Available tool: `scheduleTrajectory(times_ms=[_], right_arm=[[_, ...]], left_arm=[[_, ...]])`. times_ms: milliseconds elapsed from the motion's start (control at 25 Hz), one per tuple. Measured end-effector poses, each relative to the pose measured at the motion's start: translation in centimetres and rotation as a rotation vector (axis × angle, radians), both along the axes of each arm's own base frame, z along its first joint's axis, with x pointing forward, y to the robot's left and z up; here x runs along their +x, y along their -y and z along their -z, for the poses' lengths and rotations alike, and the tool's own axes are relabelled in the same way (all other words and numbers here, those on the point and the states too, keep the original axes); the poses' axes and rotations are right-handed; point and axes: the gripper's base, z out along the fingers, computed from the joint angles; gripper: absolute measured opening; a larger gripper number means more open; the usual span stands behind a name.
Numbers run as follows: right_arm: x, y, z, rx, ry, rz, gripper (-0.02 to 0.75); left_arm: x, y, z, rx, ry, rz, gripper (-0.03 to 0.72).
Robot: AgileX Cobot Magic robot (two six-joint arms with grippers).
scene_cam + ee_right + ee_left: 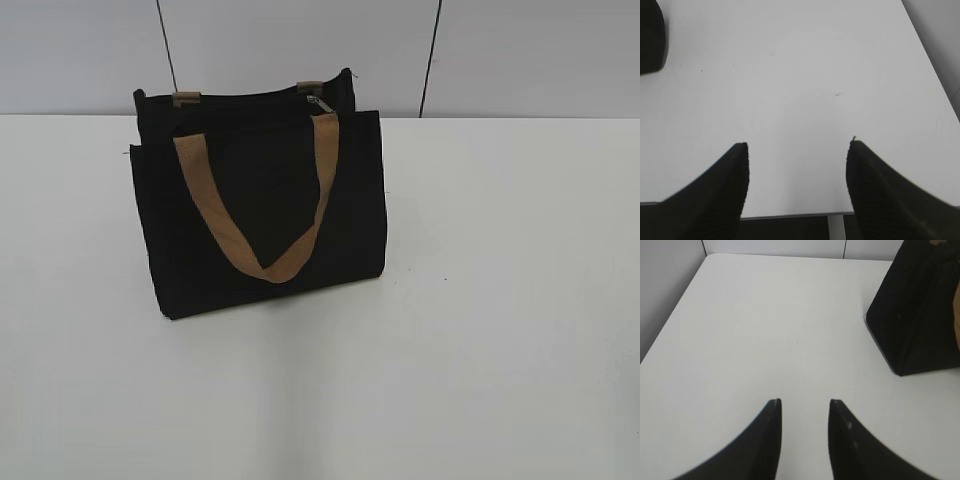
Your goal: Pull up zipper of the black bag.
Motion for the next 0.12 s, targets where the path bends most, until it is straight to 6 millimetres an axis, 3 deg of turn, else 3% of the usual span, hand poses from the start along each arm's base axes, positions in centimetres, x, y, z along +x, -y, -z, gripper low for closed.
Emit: scheduleTrajectory(times_ms=[120], right_arm=[[0.0,0.0,0.0,-0.001,0.0,0.0,0.468]], left_arm=[[0.0,0.0,0.0,0.0,0.0,0.0,0.239]])
